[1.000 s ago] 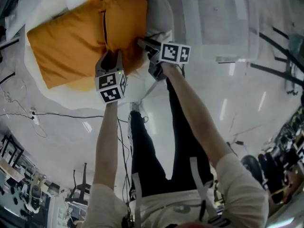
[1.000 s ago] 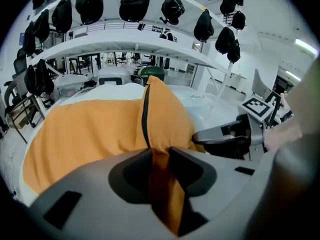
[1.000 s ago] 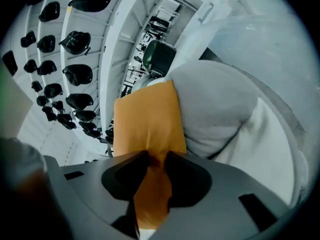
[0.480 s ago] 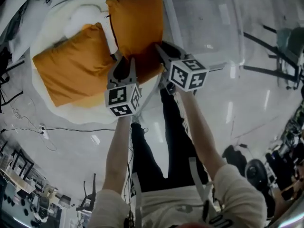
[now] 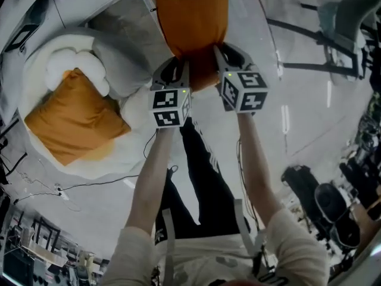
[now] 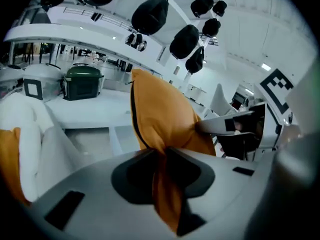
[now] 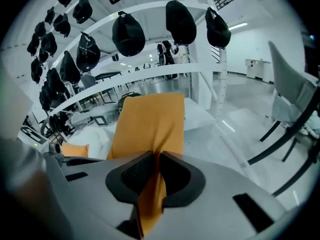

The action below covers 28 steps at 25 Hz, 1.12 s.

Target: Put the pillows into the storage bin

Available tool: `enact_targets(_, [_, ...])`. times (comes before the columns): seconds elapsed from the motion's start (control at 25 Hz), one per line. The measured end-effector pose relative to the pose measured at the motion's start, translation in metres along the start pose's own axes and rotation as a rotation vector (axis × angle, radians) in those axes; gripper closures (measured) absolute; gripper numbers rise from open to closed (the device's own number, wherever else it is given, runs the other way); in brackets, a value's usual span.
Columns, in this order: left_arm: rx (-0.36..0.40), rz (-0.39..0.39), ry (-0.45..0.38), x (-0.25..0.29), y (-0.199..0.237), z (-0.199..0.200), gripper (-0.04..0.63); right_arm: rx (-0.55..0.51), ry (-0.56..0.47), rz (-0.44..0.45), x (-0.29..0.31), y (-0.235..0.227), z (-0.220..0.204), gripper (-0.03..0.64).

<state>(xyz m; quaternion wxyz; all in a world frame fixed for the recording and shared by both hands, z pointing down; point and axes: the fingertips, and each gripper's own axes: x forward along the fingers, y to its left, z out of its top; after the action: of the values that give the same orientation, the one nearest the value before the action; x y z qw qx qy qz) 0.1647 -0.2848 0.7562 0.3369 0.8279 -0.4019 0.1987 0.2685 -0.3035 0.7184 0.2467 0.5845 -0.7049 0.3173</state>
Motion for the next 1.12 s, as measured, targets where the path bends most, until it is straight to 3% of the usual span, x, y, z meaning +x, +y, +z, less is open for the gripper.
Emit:
enact_targets(0.24, [-0.015, -0.028, 0.043, 0.028, -0.023, -0.021, 0.483, -0.013, -0.004, -0.036, 0.001, -0.039, -0.018, 0.558])
enact_targets(0.32, [-0.015, -0.001, 0.065, 0.031, -0.016, -0.029, 0.4, 0.013, -0.023, -0.039, 0.006, -0.045, -0.022, 0.465])
enact_targets(0.36, [-0.011, 0.011, 0.067, 0.03, -0.011, -0.03, 0.377, 0.026, -0.021, -0.034, 0.009, -0.045, -0.023, 0.342])
enact_targets(0.4, [-0.005, 0.023, 0.062, 0.028, -0.006, -0.03, 0.376, 0.032, -0.015, -0.022, 0.012, -0.043, -0.024, 0.334])
enact_targets(0.52, [-0.005, 0.069, 0.049, 0.01, 0.017, -0.031, 0.37, 0.007, 0.001, 0.029, 0.017, -0.019, -0.024, 0.334])
enact_targets(0.76, [-0.113, 0.216, 0.03, -0.043, 0.095, -0.042, 0.37, -0.077, 0.046, 0.181, 0.038, 0.078, -0.034, 0.334])
enact_targets(0.92, [-0.268, 0.339, -0.011, -0.087, 0.16, -0.059, 0.37, -0.162, 0.074, 0.359, 0.063, 0.169, -0.038, 0.334])
enact_targets(1.04, [-0.506, 0.366, -0.099, -0.116, 0.201, -0.08, 0.368, -0.234, 0.09, 0.476, 0.084, 0.234, -0.044, 0.334])
enact_targets(1.12, [-0.697, 0.296, -0.243, -0.127, 0.221, -0.087, 0.37, -0.326, 0.092, 0.533, 0.101, 0.272, -0.043, 0.334])
